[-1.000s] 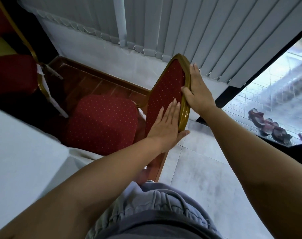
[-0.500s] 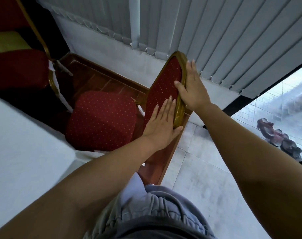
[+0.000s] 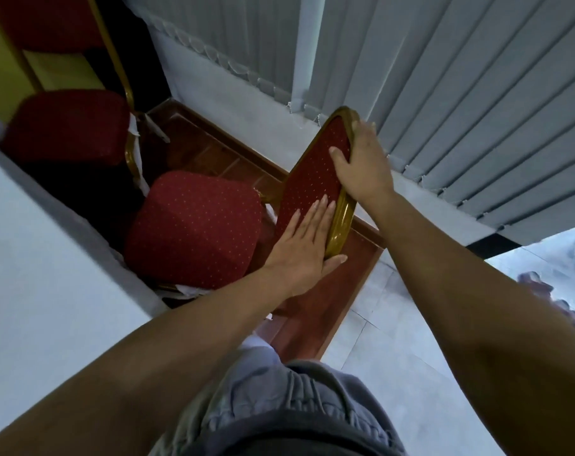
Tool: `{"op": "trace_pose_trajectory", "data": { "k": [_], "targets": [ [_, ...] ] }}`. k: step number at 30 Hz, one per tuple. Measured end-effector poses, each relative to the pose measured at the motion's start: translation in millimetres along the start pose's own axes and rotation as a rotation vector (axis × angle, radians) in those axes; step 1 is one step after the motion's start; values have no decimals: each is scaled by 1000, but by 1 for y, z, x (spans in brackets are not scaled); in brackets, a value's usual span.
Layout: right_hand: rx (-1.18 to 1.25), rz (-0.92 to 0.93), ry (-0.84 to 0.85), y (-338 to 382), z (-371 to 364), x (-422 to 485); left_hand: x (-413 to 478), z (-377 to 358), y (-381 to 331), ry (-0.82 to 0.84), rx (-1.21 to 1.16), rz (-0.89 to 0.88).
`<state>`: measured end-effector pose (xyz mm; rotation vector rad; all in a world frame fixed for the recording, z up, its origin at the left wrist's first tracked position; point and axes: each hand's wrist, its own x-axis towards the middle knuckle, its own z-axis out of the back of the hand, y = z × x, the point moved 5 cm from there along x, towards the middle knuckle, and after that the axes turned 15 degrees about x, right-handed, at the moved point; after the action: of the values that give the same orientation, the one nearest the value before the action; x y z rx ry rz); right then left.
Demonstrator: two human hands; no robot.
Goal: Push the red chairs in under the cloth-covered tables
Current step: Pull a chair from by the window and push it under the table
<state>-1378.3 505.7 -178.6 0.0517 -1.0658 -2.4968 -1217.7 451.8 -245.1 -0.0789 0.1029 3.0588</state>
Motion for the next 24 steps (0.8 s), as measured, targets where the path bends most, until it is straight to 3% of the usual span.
{"op": "trace_pose_trajectory", "data": {
  "k": [7, 24],
  "targets": [
    [-133, 75, 11, -12, 7, 30, 34, 0, -5, 11, -34, 0],
    [-125, 206, 188, -58, 54, 93, 128, 11, -74, -26, -43, 168]
  ]
}}
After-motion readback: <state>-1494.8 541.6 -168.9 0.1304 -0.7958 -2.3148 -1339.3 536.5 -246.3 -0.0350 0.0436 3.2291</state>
